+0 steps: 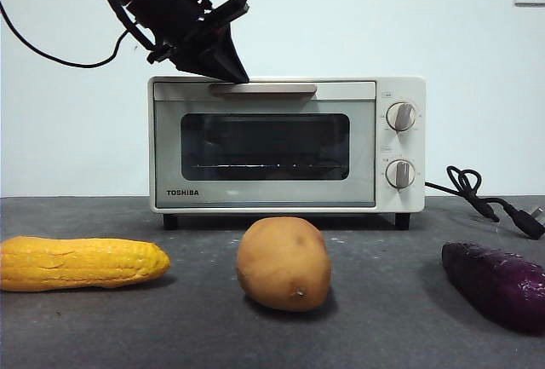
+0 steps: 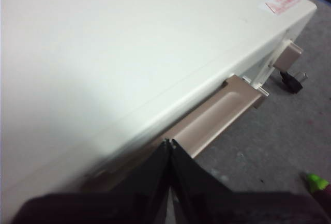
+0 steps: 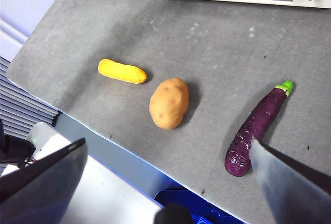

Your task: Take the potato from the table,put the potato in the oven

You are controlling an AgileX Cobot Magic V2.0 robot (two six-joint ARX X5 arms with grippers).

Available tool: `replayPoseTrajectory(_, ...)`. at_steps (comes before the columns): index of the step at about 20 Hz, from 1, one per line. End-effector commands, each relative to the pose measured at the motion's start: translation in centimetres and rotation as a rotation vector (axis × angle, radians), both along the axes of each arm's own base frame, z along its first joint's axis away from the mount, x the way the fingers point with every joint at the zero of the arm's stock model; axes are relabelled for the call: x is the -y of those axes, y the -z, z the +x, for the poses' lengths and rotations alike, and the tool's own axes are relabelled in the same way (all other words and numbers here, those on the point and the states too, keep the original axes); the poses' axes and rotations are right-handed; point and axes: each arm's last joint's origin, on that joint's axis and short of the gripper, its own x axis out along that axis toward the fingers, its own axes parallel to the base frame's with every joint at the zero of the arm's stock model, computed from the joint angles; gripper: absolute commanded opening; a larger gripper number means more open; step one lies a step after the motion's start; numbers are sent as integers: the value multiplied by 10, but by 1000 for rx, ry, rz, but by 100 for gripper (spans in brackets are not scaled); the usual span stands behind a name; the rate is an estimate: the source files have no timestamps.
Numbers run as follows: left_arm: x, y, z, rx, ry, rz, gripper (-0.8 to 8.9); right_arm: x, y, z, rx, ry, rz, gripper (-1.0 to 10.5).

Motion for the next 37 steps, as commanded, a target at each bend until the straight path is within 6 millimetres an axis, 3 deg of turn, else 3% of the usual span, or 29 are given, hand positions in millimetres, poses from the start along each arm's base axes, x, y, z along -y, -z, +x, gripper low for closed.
replayPoseTrajectory(1, 5, 23, -5, -113, 33, 72, -8, 0, 0, 0, -3, 2, 3, 660)
replayPoseTrajectory(18, 26, 44, -46, -437, 170, 196, -8, 0, 0, 0, -3, 2, 3, 660)
replayPoseTrajectory(29, 31, 47, -56, -505, 185, 232, -8, 0, 0, 0, -3, 2, 3, 660)
replayPoseTrajectory(33, 25, 31, -58, -446, 169, 203, -8, -1, 1, 3, -24, 3, 6, 659)
replayPoseTrajectory(37, 0, -13, -72, -329, 131, 139, -8, -9, 7, 19, -97, -37, -4, 658)
